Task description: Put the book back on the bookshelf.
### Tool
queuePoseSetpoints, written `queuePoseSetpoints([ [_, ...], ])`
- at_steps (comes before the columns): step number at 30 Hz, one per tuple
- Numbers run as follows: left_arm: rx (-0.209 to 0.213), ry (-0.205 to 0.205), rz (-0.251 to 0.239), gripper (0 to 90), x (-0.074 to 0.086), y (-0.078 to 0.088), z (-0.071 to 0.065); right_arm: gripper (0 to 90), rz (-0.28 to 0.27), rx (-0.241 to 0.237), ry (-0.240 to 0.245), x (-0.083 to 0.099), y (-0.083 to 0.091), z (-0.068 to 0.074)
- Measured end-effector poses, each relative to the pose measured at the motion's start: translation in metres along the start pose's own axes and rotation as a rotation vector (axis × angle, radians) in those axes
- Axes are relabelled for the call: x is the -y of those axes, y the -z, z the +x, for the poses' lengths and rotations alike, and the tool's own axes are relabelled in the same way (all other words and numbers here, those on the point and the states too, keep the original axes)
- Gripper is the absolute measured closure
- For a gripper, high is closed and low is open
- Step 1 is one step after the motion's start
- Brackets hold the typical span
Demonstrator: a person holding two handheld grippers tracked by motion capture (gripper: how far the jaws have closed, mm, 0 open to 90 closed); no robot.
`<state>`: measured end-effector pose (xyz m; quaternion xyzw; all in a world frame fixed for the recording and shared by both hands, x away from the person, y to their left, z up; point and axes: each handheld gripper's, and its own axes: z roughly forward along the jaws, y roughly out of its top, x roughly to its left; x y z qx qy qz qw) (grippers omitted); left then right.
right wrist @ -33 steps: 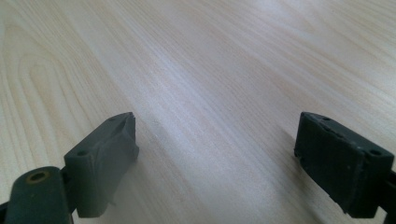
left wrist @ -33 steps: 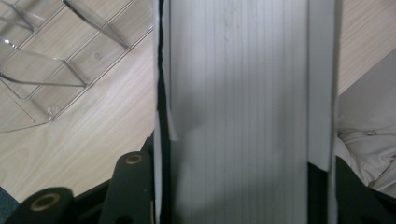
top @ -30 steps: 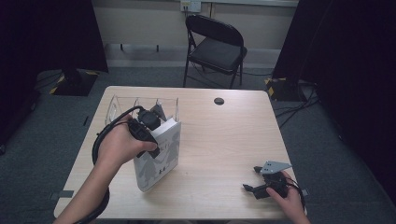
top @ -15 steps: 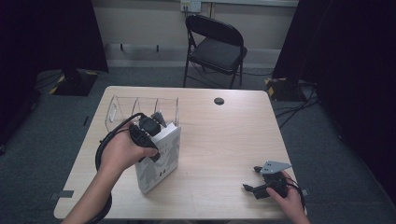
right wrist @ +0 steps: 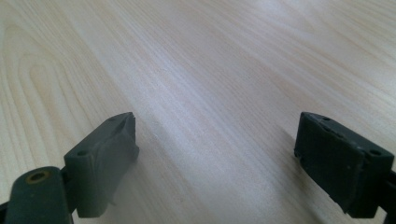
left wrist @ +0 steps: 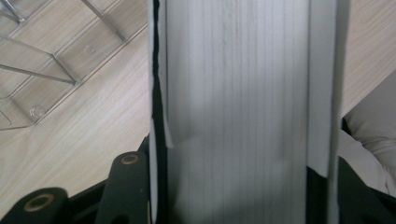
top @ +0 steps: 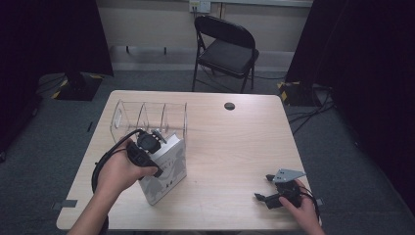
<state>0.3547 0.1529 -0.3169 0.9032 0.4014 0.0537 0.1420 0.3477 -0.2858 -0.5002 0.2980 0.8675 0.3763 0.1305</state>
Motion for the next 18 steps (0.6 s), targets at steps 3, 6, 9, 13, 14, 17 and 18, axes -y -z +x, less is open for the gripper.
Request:
queuePoseSetpoints([
  [3, -0.005, -0.001, -0.006, 51.8, 0.0002, -0.0003, -0.0009, 12.1, 0.0, 0.0, 0.0, 0.0, 0.0, 0.0],
  [6, 0.003, 0.013, -0.02, 51.1, 0.0014, -0.0011, 0.0001, 12.2, 0.0, 0.0, 0.0, 0.0, 0.0, 0.0],
  [9, -0.015, 0.007, 0.0, 49.8, -0.0002, -0.0007, -0.0014, 12.1, 0.0, 0.0, 0.0, 0.0, 0.0, 0.0],
  [13, -0.02, 0.026, 0.03, 49.6, -0.0039, -0.0008, -0.0029, 12.2, 0.0, 0.0, 0.0, 0.0, 0.0, -0.0001],
  [14, -0.02, 0.026, 0.03, 49.9, -0.0039, -0.0008, -0.0029, 12.2, 0.0, 0.0, 0.0, 0.0, 0.0, -0.0001],
  [17, -0.012, 0.033, 0.057, 51.9, -0.007, -0.0007, -0.004, 12.1, 0.0, -0.001, 0.0, 0.0, 0.0, -0.0001],
  [18, -0.019, 0.028, 0.07, 51.9, -0.0085, -0.0003, -0.0044, 12.2, 0.0, 0.0, 0.0, 0.0, 0.0, -0.0001],
])
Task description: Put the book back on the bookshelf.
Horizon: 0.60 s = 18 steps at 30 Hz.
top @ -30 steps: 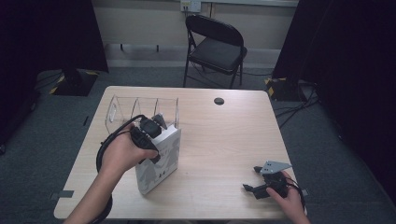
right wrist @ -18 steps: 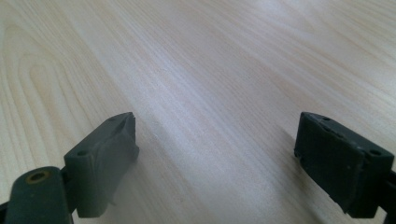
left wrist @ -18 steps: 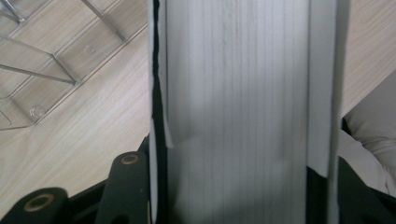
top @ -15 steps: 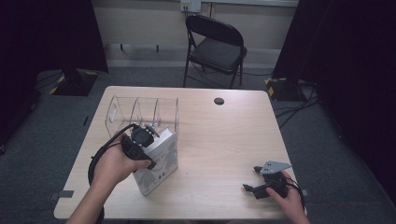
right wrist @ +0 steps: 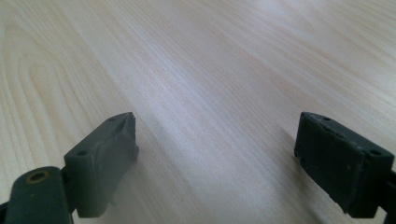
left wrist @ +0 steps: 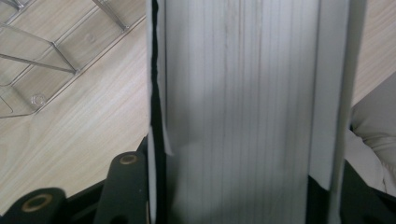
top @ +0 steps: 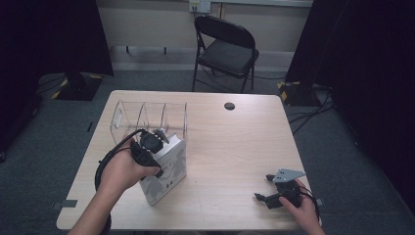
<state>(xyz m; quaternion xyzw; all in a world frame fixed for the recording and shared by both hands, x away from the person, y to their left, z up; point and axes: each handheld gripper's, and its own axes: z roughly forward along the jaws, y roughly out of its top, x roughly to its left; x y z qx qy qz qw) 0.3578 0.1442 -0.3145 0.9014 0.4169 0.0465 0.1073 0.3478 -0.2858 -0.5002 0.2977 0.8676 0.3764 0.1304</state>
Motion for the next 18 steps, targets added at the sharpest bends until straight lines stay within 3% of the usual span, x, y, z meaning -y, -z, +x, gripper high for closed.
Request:
queuePoseSetpoints([
  [2, -0.001, 0.031, -0.003, 52.7, -0.001, -0.001, -0.002, 12.1, 0.0, 0.0, 0.0, 0.0, 0.0, 0.0],
  [9, 0.004, 0.07, 0.019, 53.6, -0.005, 0.004, -0.006, 12.2, 0.0, 0.0, 0.0, 0.0, 0.0, 0.0],
  [18, 0.024, 0.089, 0.001, 53.7, -0.009, 0.021, -0.003, 12.2, 0.0, 0.0, 0.0, 0.0, 0.0, 0.0],
])
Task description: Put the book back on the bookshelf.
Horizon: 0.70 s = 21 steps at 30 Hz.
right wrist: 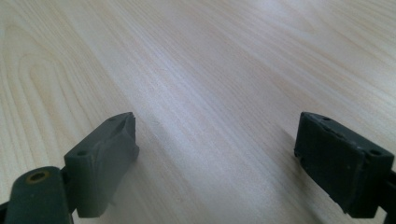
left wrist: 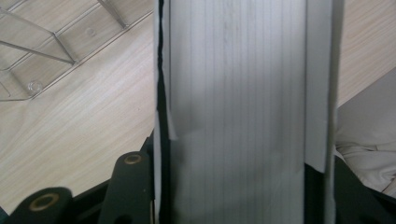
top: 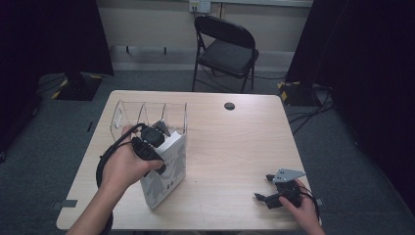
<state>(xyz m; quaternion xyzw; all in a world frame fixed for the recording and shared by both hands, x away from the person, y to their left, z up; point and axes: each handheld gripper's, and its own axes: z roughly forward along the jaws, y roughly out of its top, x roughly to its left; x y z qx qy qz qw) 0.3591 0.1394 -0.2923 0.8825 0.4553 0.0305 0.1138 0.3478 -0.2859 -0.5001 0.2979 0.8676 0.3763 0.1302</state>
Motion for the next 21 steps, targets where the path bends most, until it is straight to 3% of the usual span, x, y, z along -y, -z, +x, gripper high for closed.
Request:
queuePoseSetpoints([
  [4, -0.008, -0.004, 0.002, 53.7, -0.002, 0.001, 0.002, 12.1, 0.0, 0.0, 0.0, 0.0, 0.0, 0.0],
  [10, -0.012, -0.005, -0.002, 53.5, 0.001, -0.013, 0.004, 12.2, 0.0, 0.0, 0.0, 0.0, 0.0, 0.0],
  [11, -0.014, -0.006, -0.024, 53.5, 0.002, -0.014, 0.004, 12.1, 0.0, 0.0, 0.0, 0.0, 0.0, 0.0],
  [17, -0.029, -0.025, -0.025, 52.9, 0.006, -0.019, 0.0, 12.2, 0.0, 0.0, 0.0, 0.0, 0.0, 0.0],
  [21, -0.018, -0.021, -0.062, 52.1, 0.008, -0.023, 0.004, 12.1, 0.0, 0.0, 0.0, 0.0, 0.0, 0.0],
])
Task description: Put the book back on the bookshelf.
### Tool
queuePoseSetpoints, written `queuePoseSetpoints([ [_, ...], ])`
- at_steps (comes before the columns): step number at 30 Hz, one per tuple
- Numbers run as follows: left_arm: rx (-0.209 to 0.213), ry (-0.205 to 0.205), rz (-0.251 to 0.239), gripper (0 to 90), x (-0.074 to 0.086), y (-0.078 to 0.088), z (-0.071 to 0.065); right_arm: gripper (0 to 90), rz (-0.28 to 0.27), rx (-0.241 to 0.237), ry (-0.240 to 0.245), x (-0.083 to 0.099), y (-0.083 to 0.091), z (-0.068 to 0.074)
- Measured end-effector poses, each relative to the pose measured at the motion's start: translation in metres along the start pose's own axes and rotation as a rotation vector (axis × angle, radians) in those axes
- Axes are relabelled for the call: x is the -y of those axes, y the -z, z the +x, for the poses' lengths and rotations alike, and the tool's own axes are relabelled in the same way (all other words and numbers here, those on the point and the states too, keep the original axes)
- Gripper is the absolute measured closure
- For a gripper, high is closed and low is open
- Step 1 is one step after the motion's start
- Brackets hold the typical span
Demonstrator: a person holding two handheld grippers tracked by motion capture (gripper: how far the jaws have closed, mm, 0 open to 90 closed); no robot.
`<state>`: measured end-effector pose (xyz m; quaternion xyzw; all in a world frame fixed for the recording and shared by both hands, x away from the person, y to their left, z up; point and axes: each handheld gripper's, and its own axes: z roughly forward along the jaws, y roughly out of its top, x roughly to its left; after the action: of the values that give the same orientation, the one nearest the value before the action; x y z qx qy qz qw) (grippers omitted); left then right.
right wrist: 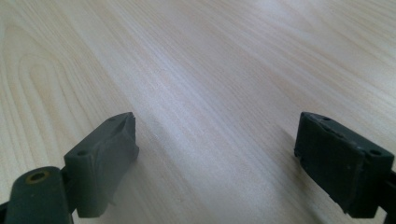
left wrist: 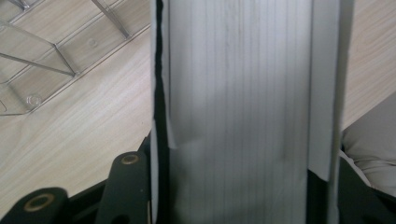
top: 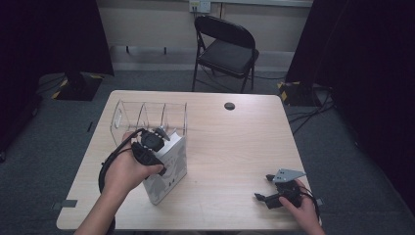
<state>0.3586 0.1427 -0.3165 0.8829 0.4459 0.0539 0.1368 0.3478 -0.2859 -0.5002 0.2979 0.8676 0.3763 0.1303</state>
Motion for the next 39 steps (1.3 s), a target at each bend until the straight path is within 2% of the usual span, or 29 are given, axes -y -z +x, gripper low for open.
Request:
queuePoseSetpoints([
  [2, 0.005, -0.002, -0.003, 51.7, 0.0, -0.001, 0.0, 12.1, 0.0, 0.0, 0.001, 0.0, 0.0, 0.0],
  [4, 0.009, -0.023, -0.022, 50.8, 0.0, -0.004, 0.001, 12.1, 0.0, 0.0, 0.001, 0.0, 0.0, 0.0],
  [5, 0.006, -0.019, -0.042, 48.5, 0.0, -0.008, 0.001, 12.1, 0.0, 0.0, 0.0, 0.0, 0.0, 0.0],
  [6, 0.003, -0.027, -0.038, 45.6, -0.001, -0.009, 0.002, 12.1, 0.0, 0.0, 0.0, 0.0, 0.0, 0.0],
  [9, 0.004, -0.028, -0.06, 46.4, -0.002, -0.009, 0.001, 12.1, 0.0, 0.0, 0.0, 0.0, 0.0, 0.0],
  [10, -0.008, -0.057, -0.062, 46.7, -0.003, -0.01, 0.001, 12.1, 0.0, 0.0, 0.0, 0.0, 0.0, 0.0],
  [11, -0.007, -0.045, -0.062, 46.0, -0.002, -0.01, 0.0, 12.1, 0.0, 0.0, 0.0, 0.0, 0.0, 0.0],
  [13, -0.014, -0.053, -0.056, 46.8, -0.003, -0.01, 0.001, 12.1, 0.0, 0.0, 0.0, 0.0, 0.0, 0.0],
  [15, -0.007, -0.022, -0.03, 48.4, -0.004, -0.009, 0.0, 12.1, 0.0, 0.0, 0.0, 0.0, 0.0, 0.0],
  [17, 0.001, 0.011, -0.027, 52.0, -0.005, -0.008, -0.001, 12.1, 0.0, 0.0, 0.0, 0.0, 0.0, 0.0],
  [23, -0.009, 0.024, -0.025, 52.9, -0.006, -0.007, -0.002, 12.1, 0.0, 0.0, 0.0, 0.0, 0.0, 0.0],
  [25, 0.0, 0.032, -0.004, 52.9, -0.009, -0.002, -0.001, 12.1, 0.0, -0.001, 0.0, 0.0, 0.0, 0.0],
  [27, 0.005, 0.032, -0.004, 52.9, -0.01, 0.0, -0.001, 12.1, 0.0, -0.001, 0.001, 0.0, 0.0, 0.0],
  [30, 0.028, 0.056, -0.011, 52.9, -0.013, 0.009, 0.005, 12.1, 0.0, -0.001, 0.001, 0.0, 0.0, 0.0],
  [37, 0.009, 0.085, 0.019, 52.9, -0.019, 0.015, 0.01, 12.1, 0.0, -0.001, 0.001, 0.0, 0.0, 0.0],
  [38, 0.01, 0.117, 0.011, 52.9, -0.02, 0.016, 0.012, 12.1, 0.0, -0.001, 0.001, 0.0, 0.0, 0.0],
  [39, 0.01, 0.117, 0.011, 52.9, -0.02, 0.016, 0.012, 12.1, 0.0, -0.001, 0.001, 0.0, 0.0, 0.0],
])
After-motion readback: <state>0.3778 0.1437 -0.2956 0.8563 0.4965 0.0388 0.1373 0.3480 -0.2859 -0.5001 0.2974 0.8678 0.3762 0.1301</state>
